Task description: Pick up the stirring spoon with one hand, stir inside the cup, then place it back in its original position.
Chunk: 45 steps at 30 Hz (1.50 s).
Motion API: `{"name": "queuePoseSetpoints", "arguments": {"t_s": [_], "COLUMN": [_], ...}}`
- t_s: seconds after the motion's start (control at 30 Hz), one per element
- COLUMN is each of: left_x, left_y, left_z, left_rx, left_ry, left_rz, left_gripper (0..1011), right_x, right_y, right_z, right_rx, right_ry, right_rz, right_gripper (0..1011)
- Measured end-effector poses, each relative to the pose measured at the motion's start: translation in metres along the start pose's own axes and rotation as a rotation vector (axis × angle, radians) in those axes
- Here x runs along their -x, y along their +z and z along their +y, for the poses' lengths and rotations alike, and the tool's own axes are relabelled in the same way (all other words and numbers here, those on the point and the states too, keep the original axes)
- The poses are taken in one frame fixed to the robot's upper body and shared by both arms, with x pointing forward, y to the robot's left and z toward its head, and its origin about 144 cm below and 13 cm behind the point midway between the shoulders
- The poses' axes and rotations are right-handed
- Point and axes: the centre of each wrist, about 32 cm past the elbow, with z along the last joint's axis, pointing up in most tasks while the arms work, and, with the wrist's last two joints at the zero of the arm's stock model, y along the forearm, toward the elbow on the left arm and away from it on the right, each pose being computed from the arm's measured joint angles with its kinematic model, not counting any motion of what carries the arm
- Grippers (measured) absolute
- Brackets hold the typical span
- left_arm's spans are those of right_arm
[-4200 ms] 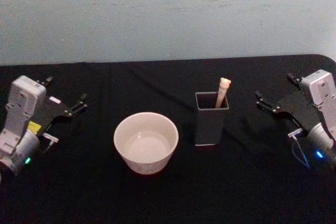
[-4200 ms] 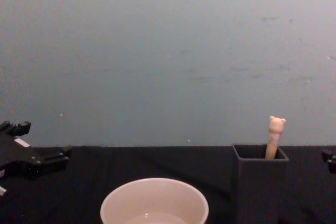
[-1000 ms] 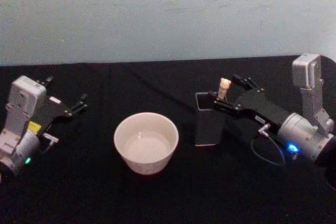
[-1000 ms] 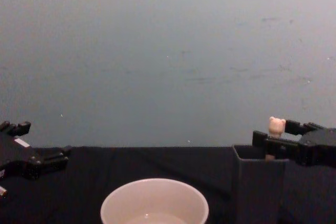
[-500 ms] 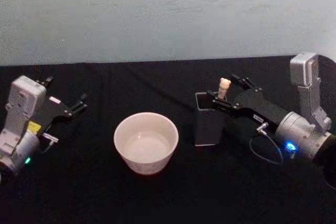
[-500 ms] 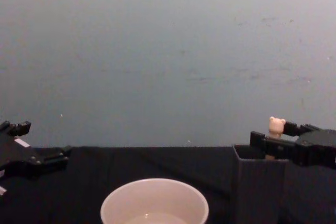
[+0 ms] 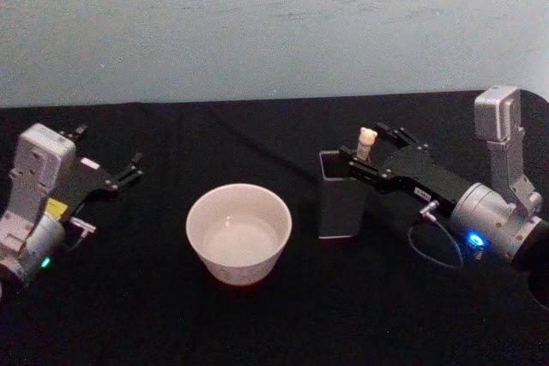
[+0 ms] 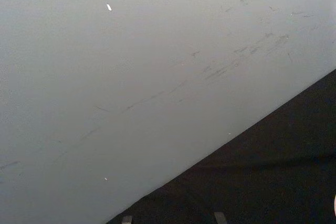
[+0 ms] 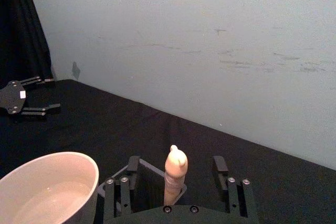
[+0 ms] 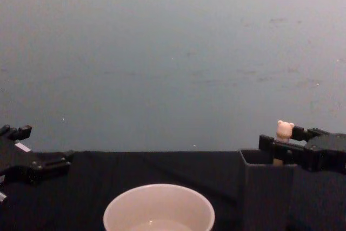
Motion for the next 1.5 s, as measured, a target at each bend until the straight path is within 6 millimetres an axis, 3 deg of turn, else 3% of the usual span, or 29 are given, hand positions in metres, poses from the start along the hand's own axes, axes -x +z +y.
{"name": "queuePoseSetpoints", "arguments": {"t_s": [0.17, 0.23, 0.37, 0.4, 0.73, 1.5], "left_x": [0.0000, 0.0000, 0.0000, 0.0000, 0.0000, 0.0000], "left_y": [0.0000, 0.0000, 0.0000, 0.0000, 0.0000, 0.0000], "left_z": [0.0000, 0.0000, 0.0000, 0.0000, 0.0000, 0.0000], "left_rx": [0.000, 0.000, 0.000, 0.000, 0.000, 0.000], "left_ry": [0.000, 0.000, 0.000, 0.000, 0.000, 0.000], "left_rz": [0.000, 0.000, 0.000, 0.000, 0.000, 0.000], "left_gripper": [1001, 1001, 1001, 1001, 1002, 1001], "right_x": [0.0001, 0.0000, 0.0001, 0.0001, 0.0001, 0.0004], "right_y": [0.0000, 0.0000, 0.0000, 0.0000, 0.0001, 0.0020], "right_z": [-0.0001, -0.0002, -0.0003, -0.0003, -0.0004, -0.0014], "right_rx": [0.000, 0.000, -0.001, -0.001, -0.001, -0.007], "right_ry": [0.000, -0.001, -0.001, -0.001, -0.001, 0.008], "right_rz": [0.000, -0.001, -0.001, -0.001, -0.001, -0.002], "right_gripper": [810, 711, 620, 550, 229, 203]}}
